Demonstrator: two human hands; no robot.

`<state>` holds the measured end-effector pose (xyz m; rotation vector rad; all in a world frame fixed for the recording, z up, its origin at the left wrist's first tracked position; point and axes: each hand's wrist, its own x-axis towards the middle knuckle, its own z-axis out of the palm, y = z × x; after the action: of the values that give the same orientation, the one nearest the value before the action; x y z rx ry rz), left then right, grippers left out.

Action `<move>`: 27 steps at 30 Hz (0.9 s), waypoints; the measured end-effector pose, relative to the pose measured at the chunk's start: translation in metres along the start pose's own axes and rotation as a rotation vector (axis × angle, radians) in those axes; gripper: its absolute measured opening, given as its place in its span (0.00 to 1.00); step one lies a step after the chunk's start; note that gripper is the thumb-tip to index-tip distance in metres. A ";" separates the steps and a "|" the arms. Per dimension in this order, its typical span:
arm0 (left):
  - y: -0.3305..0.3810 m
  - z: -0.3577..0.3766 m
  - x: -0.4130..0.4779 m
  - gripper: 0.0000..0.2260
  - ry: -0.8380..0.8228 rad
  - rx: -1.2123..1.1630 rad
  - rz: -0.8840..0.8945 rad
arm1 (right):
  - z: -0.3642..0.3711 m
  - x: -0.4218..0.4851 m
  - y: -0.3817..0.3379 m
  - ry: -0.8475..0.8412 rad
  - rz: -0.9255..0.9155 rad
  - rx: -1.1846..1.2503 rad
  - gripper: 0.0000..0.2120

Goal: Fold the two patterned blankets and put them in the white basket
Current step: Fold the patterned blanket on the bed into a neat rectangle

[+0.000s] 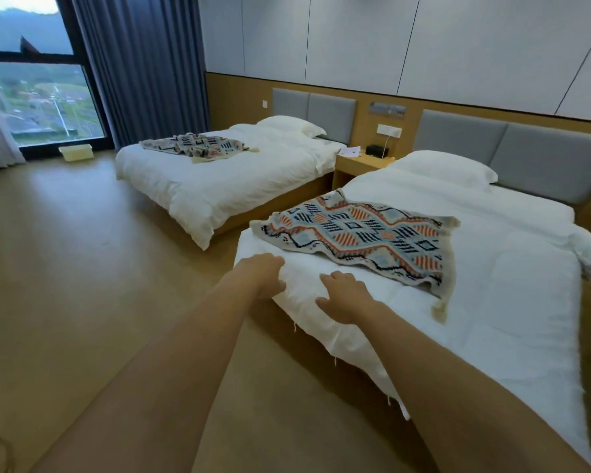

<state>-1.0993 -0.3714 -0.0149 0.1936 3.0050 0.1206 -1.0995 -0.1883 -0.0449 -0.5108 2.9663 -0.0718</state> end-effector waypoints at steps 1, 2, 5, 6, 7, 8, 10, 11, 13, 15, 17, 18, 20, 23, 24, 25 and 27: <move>-0.013 -0.006 0.019 0.25 0.000 0.004 0.011 | -0.004 0.024 -0.007 0.001 0.006 0.007 0.26; -0.027 -0.012 0.038 0.25 0.002 0.010 0.024 | -0.008 0.049 -0.013 0.005 0.010 0.017 0.26; -0.065 -0.025 0.090 0.23 0.019 -0.012 0.051 | -0.016 0.113 -0.029 0.009 0.005 0.038 0.26; -0.076 -0.027 0.107 0.23 0.020 -0.023 0.055 | -0.018 0.134 -0.033 0.007 0.006 0.044 0.26; -0.087 -0.029 0.125 0.22 0.016 -0.026 0.058 | -0.019 0.155 -0.037 0.007 0.006 0.050 0.26; -0.095 -0.030 0.139 0.23 0.006 -0.023 0.058 | -0.020 0.171 -0.039 0.010 0.008 0.057 0.26; -0.114 -0.030 0.173 0.23 -0.005 -0.020 0.060 | -0.022 0.212 -0.043 0.025 0.008 0.067 0.25; -0.124 -0.029 0.190 0.23 -0.005 -0.028 0.059 | -0.022 0.232 -0.045 0.030 0.009 0.070 0.25; -0.140 -0.027 0.220 0.22 -0.014 -0.040 0.052 | -0.021 0.265 -0.045 0.018 0.007 0.079 0.25; -0.158 -0.025 0.257 0.21 -0.035 -0.037 0.043 | -0.019 0.306 -0.044 -0.008 0.006 0.097 0.24; -0.176 -0.026 0.301 0.21 -0.043 -0.036 0.029 | -0.018 0.354 -0.038 -0.022 0.002 0.095 0.23; -0.184 -0.028 0.320 0.20 -0.046 -0.031 0.028 | -0.019 0.376 -0.035 -0.024 0.003 0.098 0.22; -0.198 -0.036 0.366 0.19 -0.041 0.000 0.055 | -0.022 0.428 -0.026 -0.018 0.011 0.108 0.22; -0.216 -0.053 0.428 0.16 -0.073 0.005 0.094 | -0.033 0.502 -0.015 -0.050 0.045 0.129 0.22; -0.223 -0.059 0.449 0.15 -0.080 -0.002 0.102 | -0.037 0.527 -0.013 -0.057 0.047 0.131 0.21; -0.230 -0.064 0.470 0.14 -0.079 -0.008 0.106 | -0.041 0.551 -0.011 -0.058 0.037 0.124 0.21; -0.245 -0.070 0.510 0.15 -0.079 -0.017 0.119 | -0.047 0.597 -0.010 -0.061 0.028 0.118 0.23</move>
<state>-1.6398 -0.5509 -0.0290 0.3661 2.9122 0.1457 -1.6602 -0.3973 -0.0691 -0.4477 2.8870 -0.2231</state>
